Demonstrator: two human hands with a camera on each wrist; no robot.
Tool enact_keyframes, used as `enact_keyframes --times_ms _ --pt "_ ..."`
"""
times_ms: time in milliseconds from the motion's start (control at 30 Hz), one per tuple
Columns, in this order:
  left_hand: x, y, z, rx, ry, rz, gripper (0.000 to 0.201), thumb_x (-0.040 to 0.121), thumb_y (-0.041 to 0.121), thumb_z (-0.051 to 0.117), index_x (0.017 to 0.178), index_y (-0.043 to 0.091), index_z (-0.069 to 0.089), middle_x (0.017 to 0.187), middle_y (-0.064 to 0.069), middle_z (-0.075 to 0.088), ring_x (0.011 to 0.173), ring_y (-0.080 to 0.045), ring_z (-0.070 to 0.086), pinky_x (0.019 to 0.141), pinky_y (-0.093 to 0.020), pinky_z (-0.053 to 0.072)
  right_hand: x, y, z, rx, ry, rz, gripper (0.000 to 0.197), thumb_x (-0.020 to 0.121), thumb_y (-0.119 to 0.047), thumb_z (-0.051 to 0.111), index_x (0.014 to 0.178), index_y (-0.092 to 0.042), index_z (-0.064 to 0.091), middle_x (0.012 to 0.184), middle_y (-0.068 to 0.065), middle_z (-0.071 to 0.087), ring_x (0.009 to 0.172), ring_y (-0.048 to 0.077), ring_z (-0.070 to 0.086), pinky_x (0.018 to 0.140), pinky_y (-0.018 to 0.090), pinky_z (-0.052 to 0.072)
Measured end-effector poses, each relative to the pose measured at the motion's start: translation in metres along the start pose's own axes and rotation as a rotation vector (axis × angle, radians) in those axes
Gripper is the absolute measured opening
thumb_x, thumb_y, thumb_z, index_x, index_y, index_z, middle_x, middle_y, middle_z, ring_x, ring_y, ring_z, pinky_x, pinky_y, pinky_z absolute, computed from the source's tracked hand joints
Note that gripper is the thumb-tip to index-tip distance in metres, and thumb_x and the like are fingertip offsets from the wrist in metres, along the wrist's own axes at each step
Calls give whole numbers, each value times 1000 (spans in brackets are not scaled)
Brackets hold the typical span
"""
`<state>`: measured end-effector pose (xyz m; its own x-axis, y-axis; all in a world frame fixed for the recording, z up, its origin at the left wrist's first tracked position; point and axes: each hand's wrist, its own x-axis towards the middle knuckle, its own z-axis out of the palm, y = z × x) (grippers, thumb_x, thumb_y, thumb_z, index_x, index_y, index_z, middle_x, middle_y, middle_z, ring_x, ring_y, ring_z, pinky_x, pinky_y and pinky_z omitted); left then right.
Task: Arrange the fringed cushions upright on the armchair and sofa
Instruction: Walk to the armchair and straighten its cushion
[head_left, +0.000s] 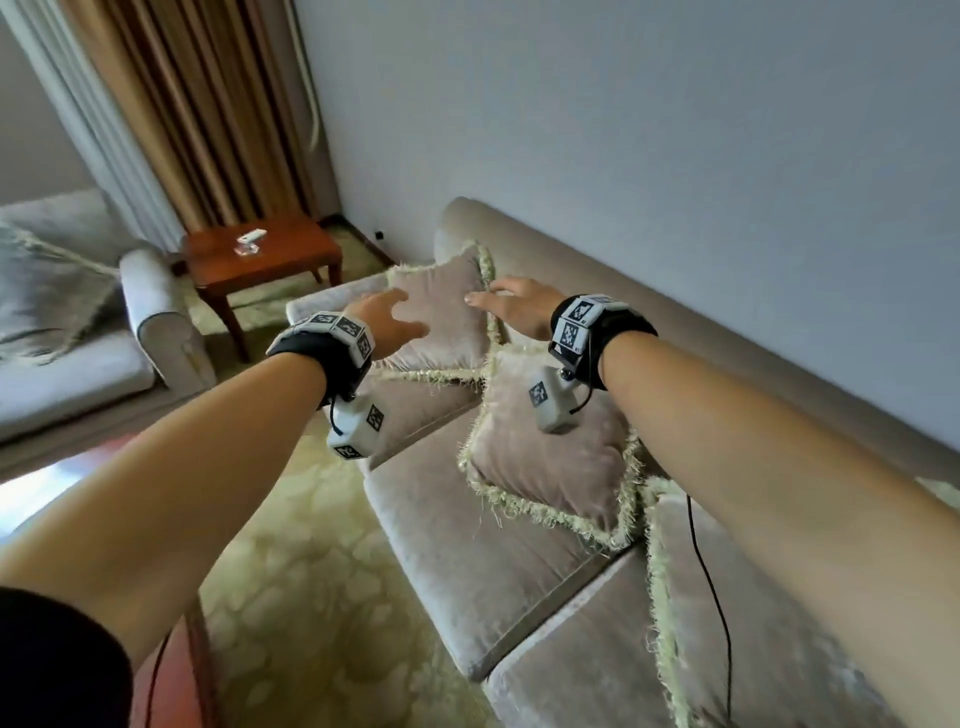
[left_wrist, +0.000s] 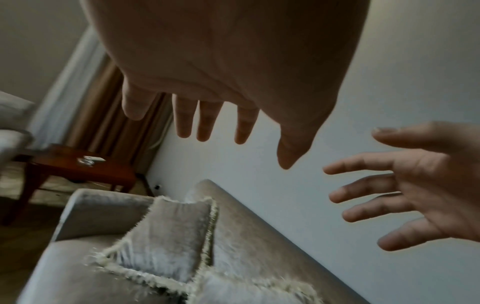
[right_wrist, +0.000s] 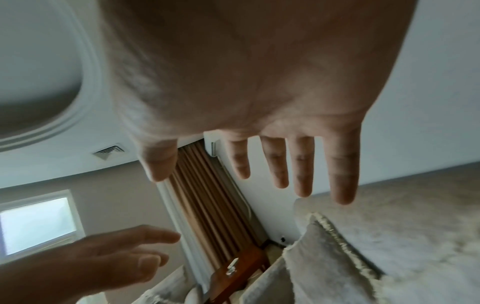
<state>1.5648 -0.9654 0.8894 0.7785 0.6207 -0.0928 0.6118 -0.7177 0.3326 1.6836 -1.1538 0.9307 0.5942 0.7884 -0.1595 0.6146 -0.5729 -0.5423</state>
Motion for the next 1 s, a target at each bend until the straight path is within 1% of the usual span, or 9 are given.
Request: enact_keyframes --times_ms 100,233,300,367,433,567,800,900,1000 --pt "-12 -74 -42 22 81 -126 67 87 53 58 141 16 45 142 -8 50 128 -30 48 106 -40 39 34 -72 27 -25 -24 -65 68 91 -64 44 148 -28 38 158 7 29 141 30 33 111 40 25" --pt "-22 -165 -92 -10 140 -198 72 83 54 61 145 25 41 142 -6 50 127 -28 48 105 -38 40 80 -163 66 -89 -57 -152 98 62 -87 41 146 -35 37 156 2 36 139 27 37 112 45 30" --pt "-26 -203 -108 -47 176 -251 65 85 48 63 143 29 41 132 0 54 119 -23 51 99 -34 40 99 -199 83 -74 -103 -196 97 67 -84 43 149 -32 34 157 1 32 142 26 34 112 42 27" --pt "-31 -237 -117 -15 181 -335 73 76 64 59 141 34 41 131 -2 54 116 -26 53 96 -36 43 116 -233 99 -63 -138 -235 94 71 -81 46 149 -30 34 158 1 31 143 25 32 112 40 26" --pt "-30 -273 -121 19 180 -405 84 70 72 55 140 27 43 136 -8 52 119 -32 52 98 -40 45 135 -262 118 -75 -156 -274 97 68 -82 46 148 -29 37 157 1 34 142 24 35 111 39 28" --pt "-30 -322 -129 -17 224 -487 60 89 32 65 142 14 44 141 -16 47 129 -33 44 101 -37 37 177 -308 154 -103 -236 -380 85 80 -72 50 148 -23 38 154 4 38 140 25 37 110 38 30" --pt "11 -411 -143 -125 276 -642 70 84 42 70 144 23 41 146 -13 44 133 -30 43 107 -36 35 278 -370 203 -201 -337 -535 79 82 -71 52 140 -18 47 146 4 48 132 23 46 105 37 39" --pt "44 -439 -157 -257 308 -702 69 84 39 71 145 23 41 143 -11 48 128 -27 48 98 -26 36 328 -394 210 -191 -380 -628 69 88 -63 53 137 -14 51 144 7 50 129 26 48 101 33 39" --pt "81 -464 -175 -401 371 -724 60 88 29 69 142 19 44 126 -11 58 103 -22 57 80 -21 36 384 -420 211 -100 -418 -634 61 89 -59 55 130 -14 58 133 8 58 119 24 54 90 31 43"
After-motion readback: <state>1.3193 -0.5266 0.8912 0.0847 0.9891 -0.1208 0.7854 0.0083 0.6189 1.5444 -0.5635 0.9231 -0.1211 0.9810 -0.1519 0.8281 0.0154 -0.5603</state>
